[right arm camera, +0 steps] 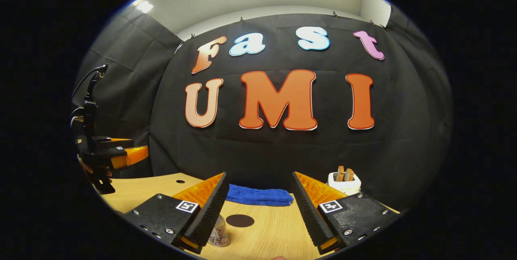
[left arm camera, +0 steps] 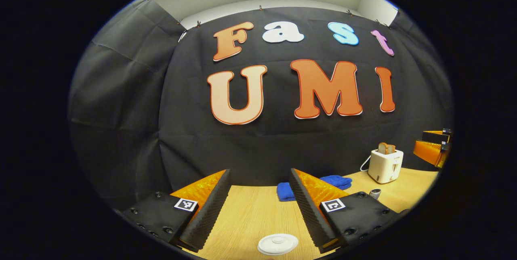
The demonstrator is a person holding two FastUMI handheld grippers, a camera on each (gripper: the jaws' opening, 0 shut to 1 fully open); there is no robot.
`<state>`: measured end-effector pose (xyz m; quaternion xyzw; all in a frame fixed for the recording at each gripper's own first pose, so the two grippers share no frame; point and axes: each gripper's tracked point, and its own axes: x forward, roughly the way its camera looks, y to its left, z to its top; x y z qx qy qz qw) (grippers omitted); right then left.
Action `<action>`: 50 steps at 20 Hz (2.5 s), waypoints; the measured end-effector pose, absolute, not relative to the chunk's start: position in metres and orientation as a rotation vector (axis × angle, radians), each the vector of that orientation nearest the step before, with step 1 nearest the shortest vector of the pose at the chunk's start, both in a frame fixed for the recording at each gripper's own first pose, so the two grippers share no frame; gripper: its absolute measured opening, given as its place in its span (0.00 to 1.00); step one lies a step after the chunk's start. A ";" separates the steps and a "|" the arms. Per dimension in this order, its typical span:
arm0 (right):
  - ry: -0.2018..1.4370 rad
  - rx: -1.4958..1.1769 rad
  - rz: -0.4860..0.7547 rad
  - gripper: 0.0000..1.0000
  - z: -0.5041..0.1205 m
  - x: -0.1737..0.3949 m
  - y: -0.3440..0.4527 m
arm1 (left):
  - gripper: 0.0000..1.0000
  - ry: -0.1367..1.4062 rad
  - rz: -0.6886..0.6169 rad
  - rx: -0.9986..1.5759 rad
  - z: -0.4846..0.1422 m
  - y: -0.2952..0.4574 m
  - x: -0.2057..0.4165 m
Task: Open the teacup lid with one hand, grasp the water bottle and pour water into the teacup with the other hand; after pouring, place the water bottle on the coaster and then close the teacup lid.
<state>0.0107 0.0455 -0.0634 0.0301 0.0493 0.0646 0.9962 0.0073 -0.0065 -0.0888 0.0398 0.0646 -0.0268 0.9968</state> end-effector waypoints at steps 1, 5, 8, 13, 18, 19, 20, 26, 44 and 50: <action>0.106 0.062 0.138 0.93 -0.068 0.010 0.047 | 0.96 0.141 -0.058 0.085 -0.094 -0.007 0.006; 0.149 0.052 0.166 0.94 -0.087 0.006 0.060 | 0.96 0.183 -0.063 0.092 -0.118 -0.008 0.002; 0.184 0.039 0.202 0.95 -0.103 0.002 0.072 | 0.98 0.230 -0.079 0.089 -0.141 -0.010 -0.004; 0.240 0.018 0.271 0.96 -0.131 -0.009 0.094 | 0.96 0.287 -0.099 0.106 -0.170 -0.012 -0.011; 0.325 -0.016 0.315 0.96 -0.165 -0.013 0.113 | 0.96 0.366 -0.108 0.110 -0.204 -0.011 -0.017; 0.335 -0.020 0.323 0.96 -0.169 -0.013 0.117 | 0.92 0.383 -0.115 0.113 -0.210 -0.012 -0.019; 0.347 -0.025 0.332 0.96 -0.175 -0.015 0.121 | 0.95 0.395 -0.122 0.114 -0.215 -0.012 -0.019; 0.421 -0.016 0.363 0.97 -0.207 -0.018 0.134 | 0.85 0.476 -0.175 0.120 -0.251 -0.025 -0.024; 0.562 0.025 0.405 0.96 -0.263 -0.010 0.154 | 0.34 0.564 -0.167 0.141 -0.292 -0.022 -0.015; 0.613 0.020 0.407 0.94 -0.278 -0.008 0.160 | 0.31 0.500 -0.152 0.122 -0.277 -0.017 -0.009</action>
